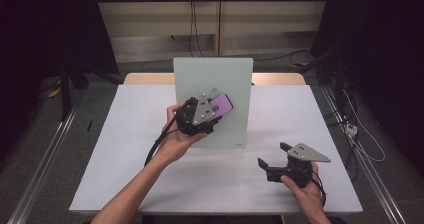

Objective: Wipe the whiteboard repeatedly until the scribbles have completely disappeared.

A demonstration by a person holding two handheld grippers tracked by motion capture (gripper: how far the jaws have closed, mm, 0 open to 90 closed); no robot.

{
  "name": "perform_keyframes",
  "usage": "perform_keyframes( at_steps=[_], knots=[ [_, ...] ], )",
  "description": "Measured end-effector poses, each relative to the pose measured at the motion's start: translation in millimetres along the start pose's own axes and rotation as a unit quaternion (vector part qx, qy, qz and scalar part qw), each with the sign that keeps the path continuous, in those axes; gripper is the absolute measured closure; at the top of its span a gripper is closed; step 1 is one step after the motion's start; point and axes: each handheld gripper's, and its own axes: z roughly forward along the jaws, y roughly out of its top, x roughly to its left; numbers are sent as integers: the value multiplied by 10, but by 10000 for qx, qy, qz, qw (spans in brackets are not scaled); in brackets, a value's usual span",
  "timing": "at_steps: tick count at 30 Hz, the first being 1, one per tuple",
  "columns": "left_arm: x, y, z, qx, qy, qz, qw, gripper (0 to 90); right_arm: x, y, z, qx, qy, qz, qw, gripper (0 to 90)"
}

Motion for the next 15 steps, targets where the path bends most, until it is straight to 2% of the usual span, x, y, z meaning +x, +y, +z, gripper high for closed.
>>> perform_keyframes(
  at_steps=[3,4,7,11,15],
  knots=[
    [36,10,-15,8,-29,-75,10000,415,-1,0,-4,-4,-1,3,10000,45],
    [57,19,-27,-13,1,-67,10000,414,-3,-1,-6,-1,-2,-8,10000,45],
    [158,51,-91,-89,97,-203,9997,414,-4,-1,-6,0,2,-7,10000,45],
    [323,108,-189,-139,281,-255,9992,414,-4,0,-7,-3,3,-7,10000,45],
    [490,161,-295,-256,501,-432,9975,414,-5,0,-6,0,3,-7,10000,45]
  ],
)
